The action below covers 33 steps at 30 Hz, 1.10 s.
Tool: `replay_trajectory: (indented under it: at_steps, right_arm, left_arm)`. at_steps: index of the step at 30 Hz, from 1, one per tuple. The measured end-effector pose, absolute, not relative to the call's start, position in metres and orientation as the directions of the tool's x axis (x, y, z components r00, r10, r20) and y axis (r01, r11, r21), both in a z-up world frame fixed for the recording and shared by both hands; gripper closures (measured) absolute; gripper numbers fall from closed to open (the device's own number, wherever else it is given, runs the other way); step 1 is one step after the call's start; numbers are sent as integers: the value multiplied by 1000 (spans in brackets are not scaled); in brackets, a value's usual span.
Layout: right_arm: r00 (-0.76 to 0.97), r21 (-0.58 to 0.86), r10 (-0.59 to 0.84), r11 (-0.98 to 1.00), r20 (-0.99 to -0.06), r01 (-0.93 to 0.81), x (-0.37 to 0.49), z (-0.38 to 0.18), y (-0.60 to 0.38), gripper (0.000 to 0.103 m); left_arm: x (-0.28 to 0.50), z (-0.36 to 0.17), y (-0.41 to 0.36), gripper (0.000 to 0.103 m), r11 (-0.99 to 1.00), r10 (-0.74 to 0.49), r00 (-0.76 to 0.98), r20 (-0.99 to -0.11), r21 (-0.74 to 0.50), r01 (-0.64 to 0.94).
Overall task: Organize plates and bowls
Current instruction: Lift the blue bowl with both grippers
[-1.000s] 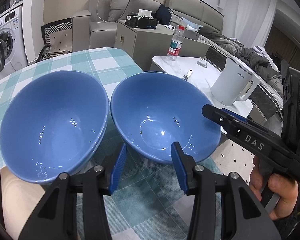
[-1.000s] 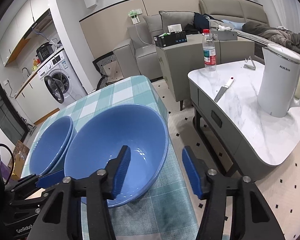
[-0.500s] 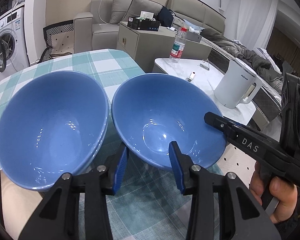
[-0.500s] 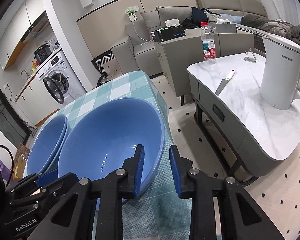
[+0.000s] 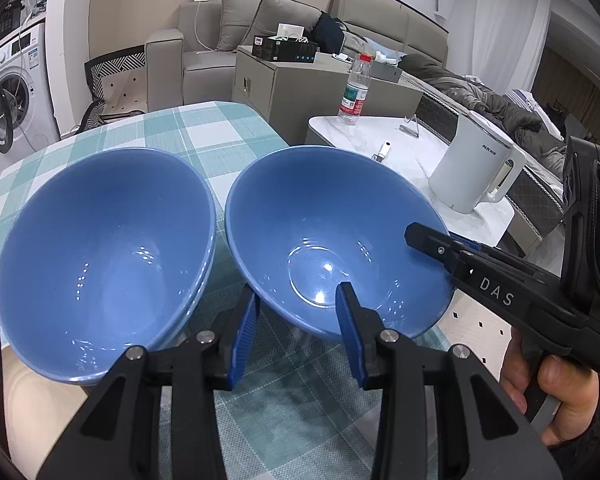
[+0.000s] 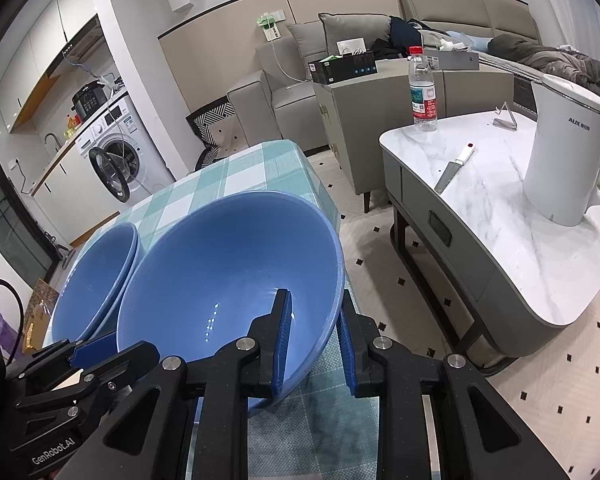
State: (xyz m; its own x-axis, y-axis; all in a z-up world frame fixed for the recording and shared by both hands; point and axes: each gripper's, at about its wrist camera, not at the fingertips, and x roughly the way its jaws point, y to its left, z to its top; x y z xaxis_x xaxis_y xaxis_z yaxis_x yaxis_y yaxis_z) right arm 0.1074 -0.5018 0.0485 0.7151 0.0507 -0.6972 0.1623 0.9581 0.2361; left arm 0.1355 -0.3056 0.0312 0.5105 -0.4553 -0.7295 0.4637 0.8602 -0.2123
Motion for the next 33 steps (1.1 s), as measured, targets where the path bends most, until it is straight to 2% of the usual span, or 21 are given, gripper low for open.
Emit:
replay_trajectory:
  at_steps: [33]
  right_arm:
    - [779, 230, 28, 962, -627, 150, 83, 84, -500, 80]
  left_arm:
    - [120, 67, -306, 65, 855, -449, 565, -692, -150, 496]
